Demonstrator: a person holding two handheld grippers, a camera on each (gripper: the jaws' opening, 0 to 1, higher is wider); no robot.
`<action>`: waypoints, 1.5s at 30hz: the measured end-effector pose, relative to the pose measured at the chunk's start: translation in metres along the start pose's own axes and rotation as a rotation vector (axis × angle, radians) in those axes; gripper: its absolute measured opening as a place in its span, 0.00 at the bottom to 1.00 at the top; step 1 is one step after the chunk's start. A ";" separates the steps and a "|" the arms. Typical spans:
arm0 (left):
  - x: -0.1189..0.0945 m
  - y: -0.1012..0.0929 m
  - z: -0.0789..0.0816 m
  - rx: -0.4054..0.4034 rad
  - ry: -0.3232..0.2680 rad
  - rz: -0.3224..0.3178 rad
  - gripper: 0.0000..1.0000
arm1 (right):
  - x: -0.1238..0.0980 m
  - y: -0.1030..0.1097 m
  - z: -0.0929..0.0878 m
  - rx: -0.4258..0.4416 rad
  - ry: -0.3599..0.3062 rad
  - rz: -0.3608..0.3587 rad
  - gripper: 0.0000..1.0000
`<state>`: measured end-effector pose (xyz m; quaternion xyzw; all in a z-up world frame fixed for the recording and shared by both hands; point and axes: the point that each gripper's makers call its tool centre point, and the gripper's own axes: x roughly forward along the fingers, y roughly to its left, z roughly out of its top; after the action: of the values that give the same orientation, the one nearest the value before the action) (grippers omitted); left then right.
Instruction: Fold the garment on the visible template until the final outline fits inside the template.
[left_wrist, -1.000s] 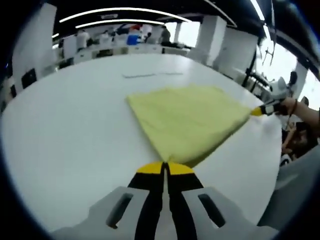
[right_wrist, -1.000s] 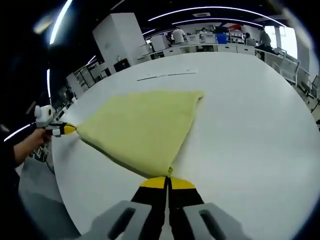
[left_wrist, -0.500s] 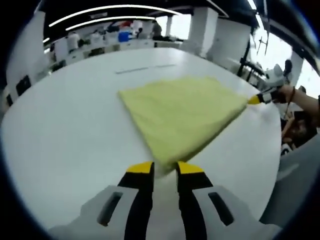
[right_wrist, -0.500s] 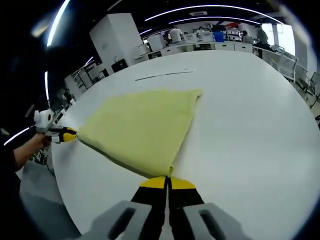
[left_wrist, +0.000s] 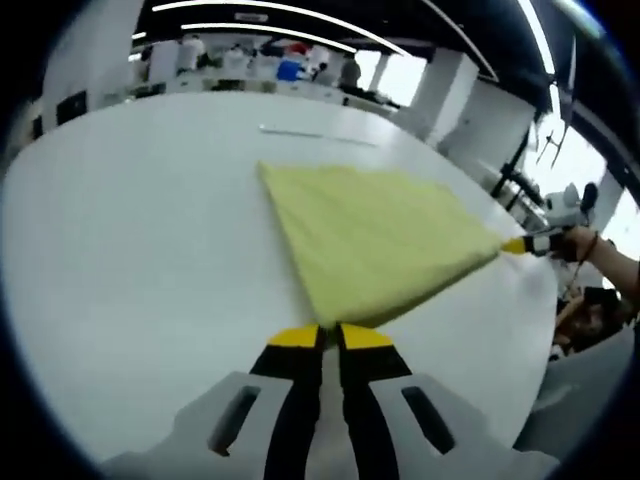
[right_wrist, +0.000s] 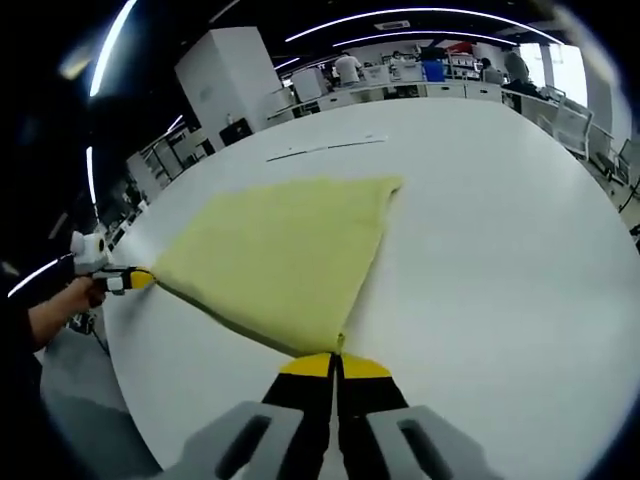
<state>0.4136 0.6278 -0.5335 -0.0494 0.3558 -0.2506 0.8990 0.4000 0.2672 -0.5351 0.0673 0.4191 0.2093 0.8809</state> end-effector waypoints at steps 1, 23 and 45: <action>0.000 0.000 -0.001 0.015 0.006 -0.002 0.00 | 0.000 0.000 0.000 0.000 -0.001 0.000 0.00; -0.008 0.001 0.000 0.260 0.074 -0.008 0.00 | -0.004 0.000 0.000 -0.096 0.024 -0.016 0.00; -0.004 -0.006 0.010 0.225 0.036 -0.055 0.01 | -0.001 0.004 0.005 -0.157 0.017 0.003 0.00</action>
<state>0.4157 0.6234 -0.5222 0.0466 0.3402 -0.3143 0.8850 0.4017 0.2706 -0.5302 -0.0034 0.4088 0.2434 0.8796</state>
